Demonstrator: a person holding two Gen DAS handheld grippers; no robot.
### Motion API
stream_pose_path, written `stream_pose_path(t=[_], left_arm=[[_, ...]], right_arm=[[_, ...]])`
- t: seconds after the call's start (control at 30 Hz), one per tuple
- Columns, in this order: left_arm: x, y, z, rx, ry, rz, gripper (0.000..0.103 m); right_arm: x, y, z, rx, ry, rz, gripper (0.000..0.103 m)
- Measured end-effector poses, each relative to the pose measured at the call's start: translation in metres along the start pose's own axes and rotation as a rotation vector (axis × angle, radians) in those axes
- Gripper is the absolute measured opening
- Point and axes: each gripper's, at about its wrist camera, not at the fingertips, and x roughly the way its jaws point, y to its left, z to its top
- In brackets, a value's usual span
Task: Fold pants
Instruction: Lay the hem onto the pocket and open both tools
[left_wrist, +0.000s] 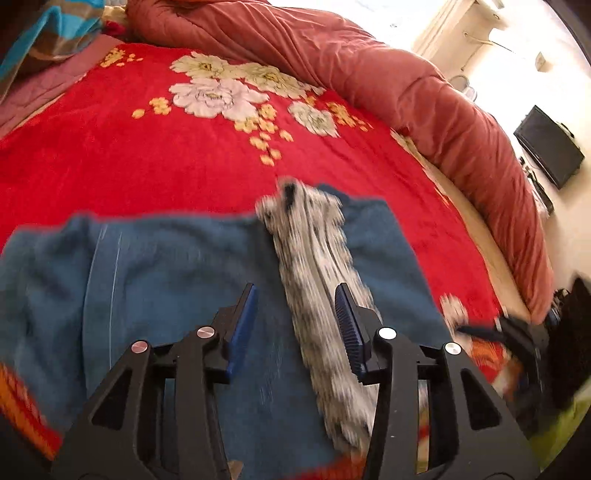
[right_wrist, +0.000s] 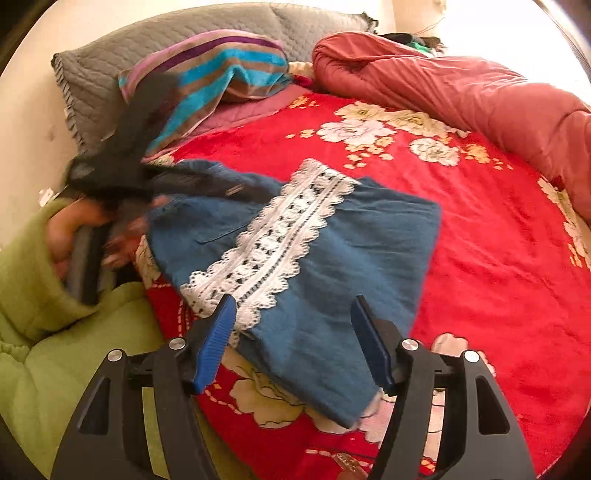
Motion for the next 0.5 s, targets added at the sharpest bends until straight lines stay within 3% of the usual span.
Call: stream_pose_path(t=[0.07, 0.2, 0.37, 0.4, 0.43, 0.5], left_arm=[[-0.006, -0.003, -0.014, -0.012, 0.021, -0.021, 0.035], [-0.003, -0.006, -0.041, -0.097, 0.129, -0.143, 0.035], [0.015, -0.018, -0.048, -0.098, 0.187, -0.133, 0.037], [0.018, -0.022, -0.049, -0.081, 0.188, -0.122, 0.033], [0.021, -0.026, -0.052, -0.066, 0.192, -0.114, 0.007], [0.018, -0.03, -0.051, -0.049, 0.181, -0.095, 0.007]], right_arm=[[0.0, -0.002, -0.001, 0.006, -0.001, -0.001, 0.063], [0.007, -0.008, -0.007, 0.023, 0.019, -0.027, 0.063], [0.011, -0.009, -0.012, 0.024, 0.033, -0.041, 0.063], [0.01, -0.009, -0.014, 0.025, 0.034, -0.043, 0.063], [0.011, -0.01, -0.015, 0.028, 0.036, -0.047, 0.063], [0.01, -0.01, -0.014, 0.031, 0.036, -0.052, 0.063]])
